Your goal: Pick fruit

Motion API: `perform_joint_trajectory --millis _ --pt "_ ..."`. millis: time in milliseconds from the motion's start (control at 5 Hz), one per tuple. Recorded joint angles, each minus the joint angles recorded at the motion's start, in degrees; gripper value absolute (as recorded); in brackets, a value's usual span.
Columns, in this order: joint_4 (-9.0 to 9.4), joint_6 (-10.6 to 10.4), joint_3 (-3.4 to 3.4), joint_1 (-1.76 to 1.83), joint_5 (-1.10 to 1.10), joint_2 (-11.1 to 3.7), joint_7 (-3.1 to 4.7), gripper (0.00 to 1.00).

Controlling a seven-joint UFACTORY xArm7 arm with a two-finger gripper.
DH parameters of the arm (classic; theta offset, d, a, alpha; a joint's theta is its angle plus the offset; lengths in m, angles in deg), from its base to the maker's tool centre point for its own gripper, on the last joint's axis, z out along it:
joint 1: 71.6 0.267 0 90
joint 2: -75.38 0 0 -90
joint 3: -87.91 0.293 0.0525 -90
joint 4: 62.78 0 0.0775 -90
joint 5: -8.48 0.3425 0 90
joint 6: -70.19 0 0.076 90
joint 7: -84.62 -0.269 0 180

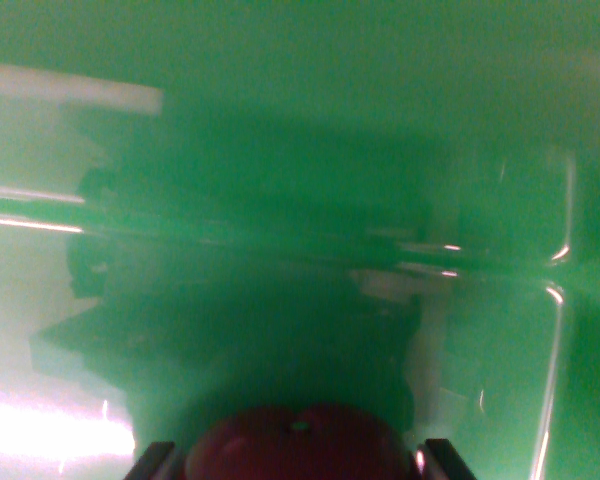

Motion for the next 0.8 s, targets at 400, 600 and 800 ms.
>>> perform_joint_trajectory --millis 400,600,800 --pt "-0.32 0.4 0.01 0.0 0.03 0.13 0.08 1.0" --pt "-0.89 1.2 0.02 0.01 0.07 0.36 0.21 1.0" --pt "-0.89 1.2 0.02 0.01 0.07 0.36 0.21 1.0"
